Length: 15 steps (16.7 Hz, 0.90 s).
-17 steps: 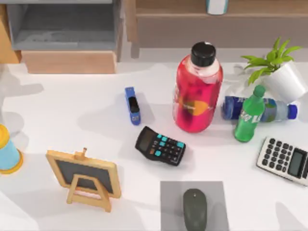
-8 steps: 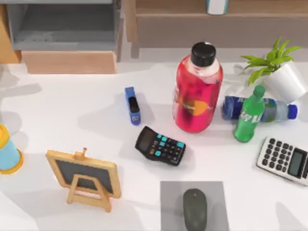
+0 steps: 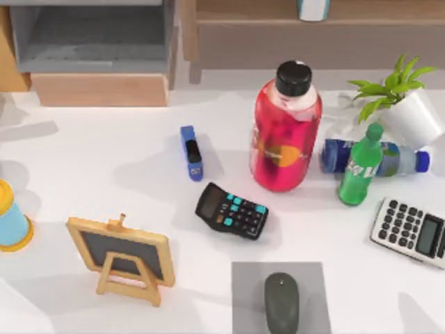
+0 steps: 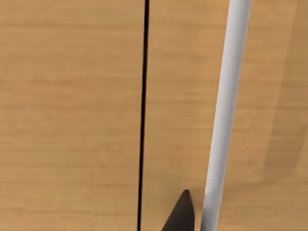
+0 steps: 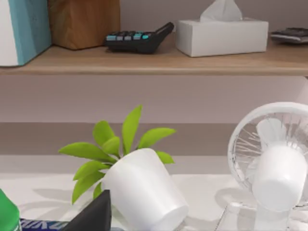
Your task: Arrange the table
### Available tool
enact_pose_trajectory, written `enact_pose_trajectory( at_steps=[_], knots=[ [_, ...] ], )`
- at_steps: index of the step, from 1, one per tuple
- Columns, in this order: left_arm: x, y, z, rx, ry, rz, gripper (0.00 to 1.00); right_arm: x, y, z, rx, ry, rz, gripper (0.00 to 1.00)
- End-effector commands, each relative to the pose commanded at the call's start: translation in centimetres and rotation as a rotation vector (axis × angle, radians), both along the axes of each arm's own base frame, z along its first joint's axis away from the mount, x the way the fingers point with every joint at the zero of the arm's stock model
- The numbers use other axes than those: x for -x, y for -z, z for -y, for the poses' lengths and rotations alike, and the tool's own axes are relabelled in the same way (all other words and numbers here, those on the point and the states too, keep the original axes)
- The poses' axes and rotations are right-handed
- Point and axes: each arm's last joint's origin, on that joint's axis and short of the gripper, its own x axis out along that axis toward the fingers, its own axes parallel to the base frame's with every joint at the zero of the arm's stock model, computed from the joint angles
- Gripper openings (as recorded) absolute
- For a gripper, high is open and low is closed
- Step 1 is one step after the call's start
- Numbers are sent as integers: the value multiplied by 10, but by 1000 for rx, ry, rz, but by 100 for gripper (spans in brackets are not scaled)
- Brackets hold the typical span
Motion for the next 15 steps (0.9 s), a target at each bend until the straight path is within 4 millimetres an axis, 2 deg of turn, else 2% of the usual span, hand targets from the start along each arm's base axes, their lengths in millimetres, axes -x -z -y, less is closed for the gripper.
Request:
enact_pose_trajectory(
  at_steps=[1,15],
  knots=[
    [4,13,-1,22,-5,-40,100,0,0,0,0,0,0,100],
    [32,12,-2,20,-5,-38,100,0,0,0,0,0,0,100]
  ],
)
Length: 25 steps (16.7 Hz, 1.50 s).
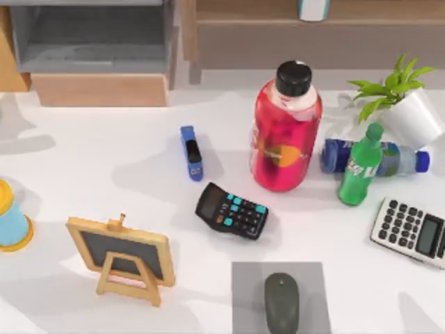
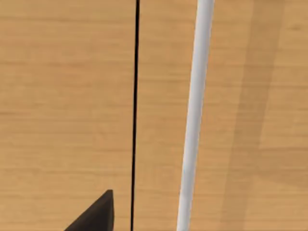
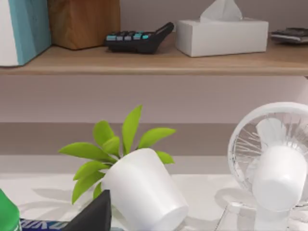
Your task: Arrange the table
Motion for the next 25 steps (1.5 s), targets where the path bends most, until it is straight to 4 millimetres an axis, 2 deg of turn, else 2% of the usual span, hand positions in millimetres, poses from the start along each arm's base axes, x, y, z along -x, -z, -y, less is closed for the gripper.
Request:
enact_pose_trajectory(
  at_steps=[6,11,13,16,19,22,25],
  knots=[
    [13,0,0,2,-1,-2,100,0,0,0,0,0,0,100],
    [11,2,2,3,4,-6,100,0,0,0,0,0,0,100],
    [11,-8,0,0,-23,16,100,0,0,0,0,0,0,100],
    [8,-49,0,12,-100,99,100,0,0,0,0,0,0,100],
    [3,-104,19,76,-148,213,100,0,0,0,0,0,0,100],
    [-1,-164,60,207,-131,340,100,0,0,0,0,0,0,100],
    [-3,-220,119,403,-48,449,100,0,0,0,0,0,0,100]
  ],
)
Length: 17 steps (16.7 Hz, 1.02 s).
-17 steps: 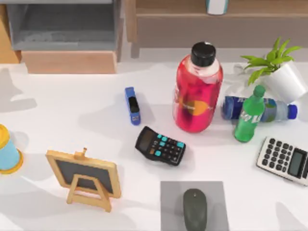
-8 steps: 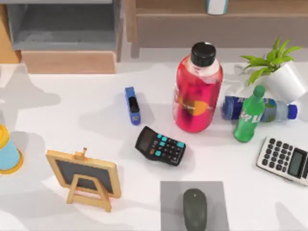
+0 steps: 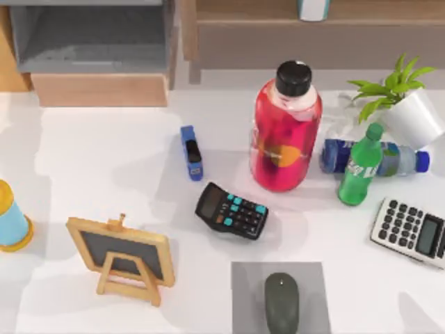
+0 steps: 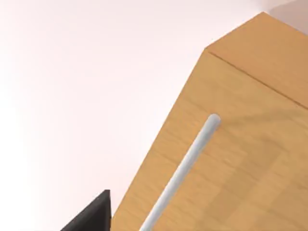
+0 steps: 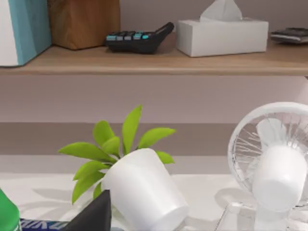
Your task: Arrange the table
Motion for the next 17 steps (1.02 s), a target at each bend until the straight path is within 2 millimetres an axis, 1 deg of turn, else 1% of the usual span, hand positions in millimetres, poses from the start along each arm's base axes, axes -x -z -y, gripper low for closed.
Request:
enact_pose_trajectory(
  at_steps=[2,5,7,9,11,13,15,17],
  knots=[
    [0,-31,45,137,100,66,100,0,0,0,0,0,0,100],
    [3,-65,119,363,272,121,100,0,0,0,0,0,0,100],
    [6,-81,170,519,384,127,100,0,0,0,0,0,0,100],
    [11,-89,221,669,480,109,100,0,0,0,0,0,0,100],
    [15,-87,273,806,549,65,100,0,0,0,0,0,0,100],
    [21,-77,323,923,588,8,100,0,0,0,0,0,0,100],
    [25,-57,368,1014,592,-57,100,0,0,0,0,0,0,100],
    [27,-29,407,1077,566,-121,100,0,0,0,0,0,0,100]
  ],
)
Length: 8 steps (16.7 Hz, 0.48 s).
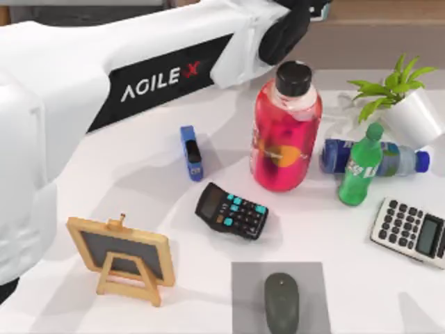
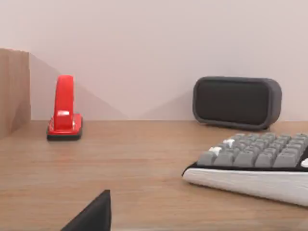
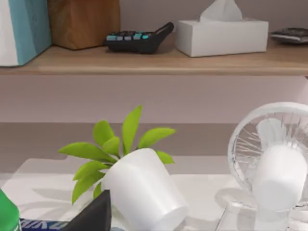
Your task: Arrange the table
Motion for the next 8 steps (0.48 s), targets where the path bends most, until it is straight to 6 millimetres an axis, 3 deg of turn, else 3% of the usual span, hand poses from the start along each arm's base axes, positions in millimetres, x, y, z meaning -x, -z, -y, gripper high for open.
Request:
enact_pose_trajectory(
  at_steps=[3,6,8],
  knots=[
    [-5,52,37,10,-33,-113,100,0,0,0,0,0,0,100],
    [-16,100,52,-13,-90,-198,100,0,0,0,0,0,0,100],
    [-20,119,54,-26,-116,-227,100,0,0,0,0,0,0,100]
  ],
)
